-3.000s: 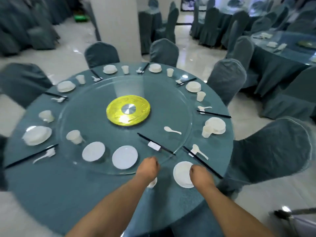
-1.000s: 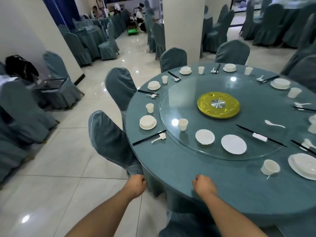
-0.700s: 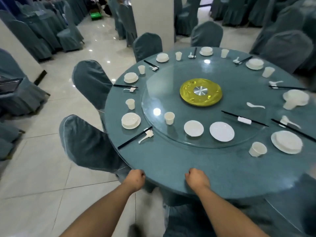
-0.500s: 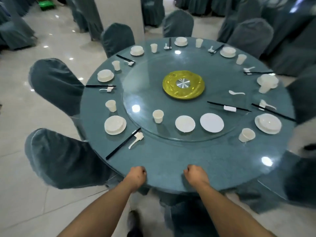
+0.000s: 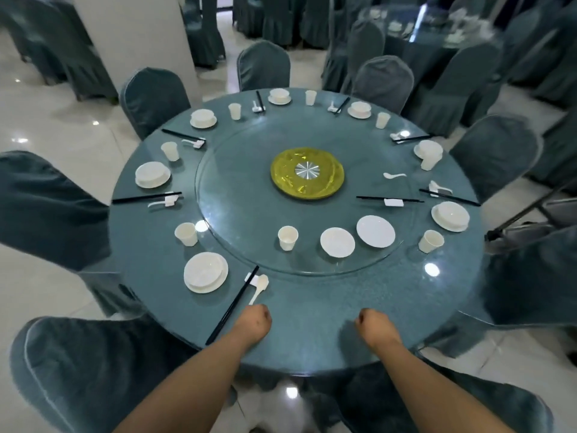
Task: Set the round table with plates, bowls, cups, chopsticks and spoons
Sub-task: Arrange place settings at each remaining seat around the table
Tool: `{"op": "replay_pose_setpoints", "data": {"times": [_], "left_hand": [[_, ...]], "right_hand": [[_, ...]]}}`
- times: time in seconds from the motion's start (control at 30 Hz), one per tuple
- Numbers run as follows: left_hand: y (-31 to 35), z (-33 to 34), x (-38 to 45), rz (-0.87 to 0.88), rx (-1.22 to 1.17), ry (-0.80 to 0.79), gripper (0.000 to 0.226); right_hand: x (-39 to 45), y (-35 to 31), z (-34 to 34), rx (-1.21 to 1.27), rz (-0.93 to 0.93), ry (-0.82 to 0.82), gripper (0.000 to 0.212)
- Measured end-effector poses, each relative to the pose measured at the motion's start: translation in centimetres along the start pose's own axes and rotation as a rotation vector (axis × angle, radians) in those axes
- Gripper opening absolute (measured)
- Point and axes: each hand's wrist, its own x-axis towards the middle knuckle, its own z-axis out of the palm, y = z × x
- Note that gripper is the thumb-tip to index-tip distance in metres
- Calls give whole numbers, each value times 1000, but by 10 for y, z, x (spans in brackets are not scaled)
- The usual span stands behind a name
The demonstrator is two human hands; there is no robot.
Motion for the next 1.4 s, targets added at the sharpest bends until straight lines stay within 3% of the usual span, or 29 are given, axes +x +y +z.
{"op": "replay_pose_setpoints", "data": {"times": [0.2, 0.37, 0.7, 1.03, 1.4], "left_hand": [[23, -36, 38, 69, -7, 68, 22], [41, -64, 62, 81, 6, 60, 30], [107, -128, 137, 108, 85, 138, 33], [227, -110, 228, 203, 90, 38, 26], [322, -57, 353, 328, 129, -76, 28]], "right_hand": [[23, -17, -16, 30, -2, 41, 25], [51, -31, -27, 34, -33, 42, 24], [143, -42, -113, 151, 6, 128, 24], [235, 14, -148, 455, 248, 74, 39], [308, 59, -99, 907, 543, 158, 42]]}}
